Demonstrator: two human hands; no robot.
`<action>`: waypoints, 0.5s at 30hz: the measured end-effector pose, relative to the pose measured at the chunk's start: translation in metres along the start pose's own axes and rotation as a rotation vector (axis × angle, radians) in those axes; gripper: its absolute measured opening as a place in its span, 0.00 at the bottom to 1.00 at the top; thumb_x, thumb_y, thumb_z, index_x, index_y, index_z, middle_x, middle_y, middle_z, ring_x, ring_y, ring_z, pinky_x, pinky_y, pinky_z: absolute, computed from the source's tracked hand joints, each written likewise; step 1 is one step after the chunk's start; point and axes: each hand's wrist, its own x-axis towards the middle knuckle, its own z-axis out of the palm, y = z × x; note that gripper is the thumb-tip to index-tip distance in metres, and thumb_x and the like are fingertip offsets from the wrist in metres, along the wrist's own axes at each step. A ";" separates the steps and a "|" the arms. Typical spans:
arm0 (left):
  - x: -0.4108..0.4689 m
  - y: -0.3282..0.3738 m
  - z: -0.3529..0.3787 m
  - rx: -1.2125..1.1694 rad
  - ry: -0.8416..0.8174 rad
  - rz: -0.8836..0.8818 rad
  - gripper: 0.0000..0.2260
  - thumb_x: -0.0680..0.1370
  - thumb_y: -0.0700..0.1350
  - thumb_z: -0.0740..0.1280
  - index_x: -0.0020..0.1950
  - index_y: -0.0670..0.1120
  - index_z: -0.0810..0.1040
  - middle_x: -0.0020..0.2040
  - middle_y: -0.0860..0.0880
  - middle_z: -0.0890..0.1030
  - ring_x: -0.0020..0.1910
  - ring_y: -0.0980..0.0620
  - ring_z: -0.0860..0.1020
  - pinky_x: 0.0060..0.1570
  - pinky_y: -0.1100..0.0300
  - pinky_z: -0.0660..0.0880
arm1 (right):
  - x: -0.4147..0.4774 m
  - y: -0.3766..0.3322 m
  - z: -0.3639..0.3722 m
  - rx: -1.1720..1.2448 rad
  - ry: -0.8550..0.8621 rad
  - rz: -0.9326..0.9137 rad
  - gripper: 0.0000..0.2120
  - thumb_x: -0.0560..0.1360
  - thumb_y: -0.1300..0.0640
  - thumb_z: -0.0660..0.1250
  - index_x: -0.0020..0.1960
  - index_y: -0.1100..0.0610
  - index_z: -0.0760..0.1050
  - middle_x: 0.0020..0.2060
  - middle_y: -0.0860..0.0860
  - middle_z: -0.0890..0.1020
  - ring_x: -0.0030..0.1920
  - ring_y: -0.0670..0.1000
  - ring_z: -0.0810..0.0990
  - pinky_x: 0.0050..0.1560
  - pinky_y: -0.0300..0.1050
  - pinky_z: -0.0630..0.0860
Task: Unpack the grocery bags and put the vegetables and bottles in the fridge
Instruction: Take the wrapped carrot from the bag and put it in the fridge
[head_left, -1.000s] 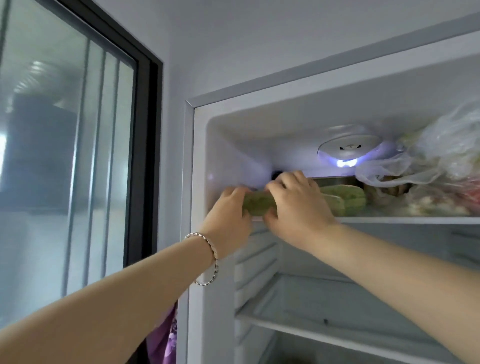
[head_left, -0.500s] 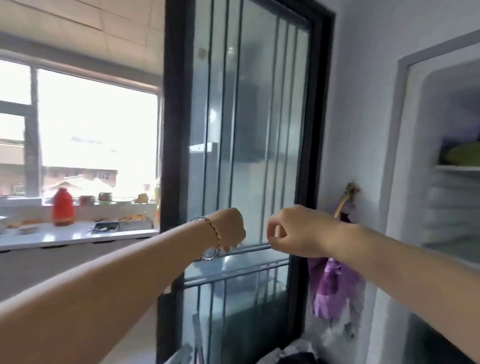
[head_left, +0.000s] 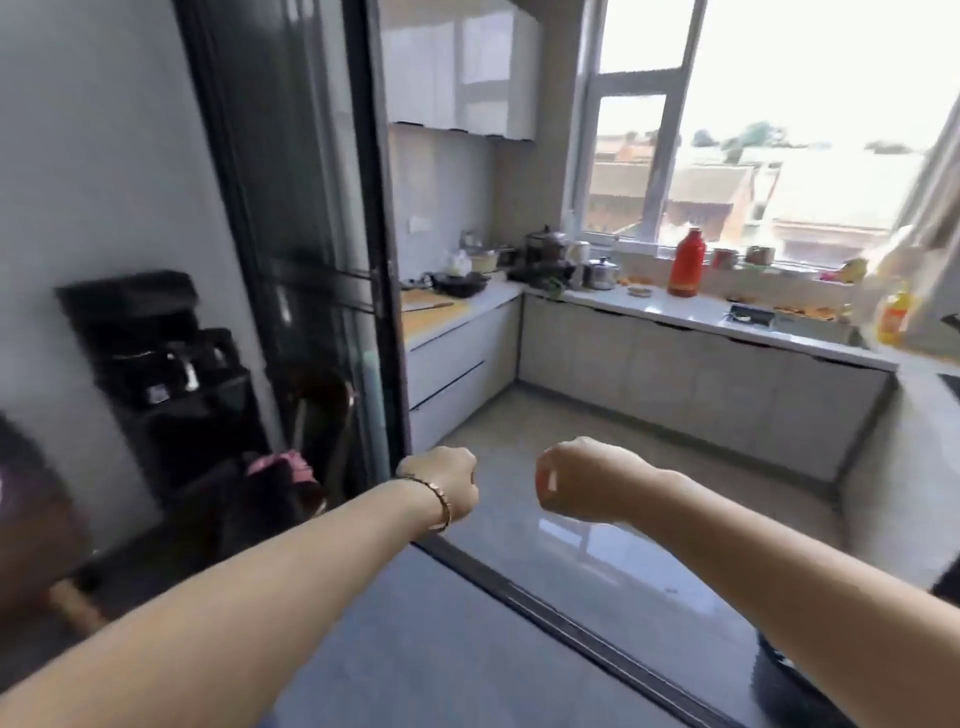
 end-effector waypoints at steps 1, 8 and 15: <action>-0.006 -0.037 0.003 -0.001 0.000 -0.069 0.13 0.76 0.42 0.58 0.56 0.47 0.77 0.58 0.47 0.79 0.57 0.44 0.77 0.50 0.58 0.71 | 0.023 -0.028 0.010 0.016 -0.018 -0.062 0.07 0.74 0.56 0.59 0.39 0.51 0.73 0.41 0.51 0.75 0.43 0.54 0.74 0.43 0.39 0.71; -0.064 -0.247 0.024 -0.084 0.008 -0.555 0.12 0.76 0.41 0.57 0.55 0.47 0.77 0.56 0.46 0.79 0.55 0.43 0.77 0.50 0.57 0.71 | 0.149 -0.217 0.085 -0.015 -0.168 -0.419 0.09 0.75 0.59 0.57 0.41 0.54 0.76 0.46 0.56 0.79 0.45 0.57 0.76 0.41 0.40 0.69; -0.104 -0.415 0.029 -0.162 0.045 -0.973 0.12 0.77 0.42 0.54 0.52 0.47 0.77 0.56 0.45 0.79 0.55 0.43 0.78 0.51 0.54 0.73 | 0.250 -0.384 0.122 -0.060 -0.294 -0.717 0.12 0.76 0.57 0.58 0.53 0.57 0.77 0.47 0.54 0.79 0.48 0.57 0.78 0.45 0.44 0.72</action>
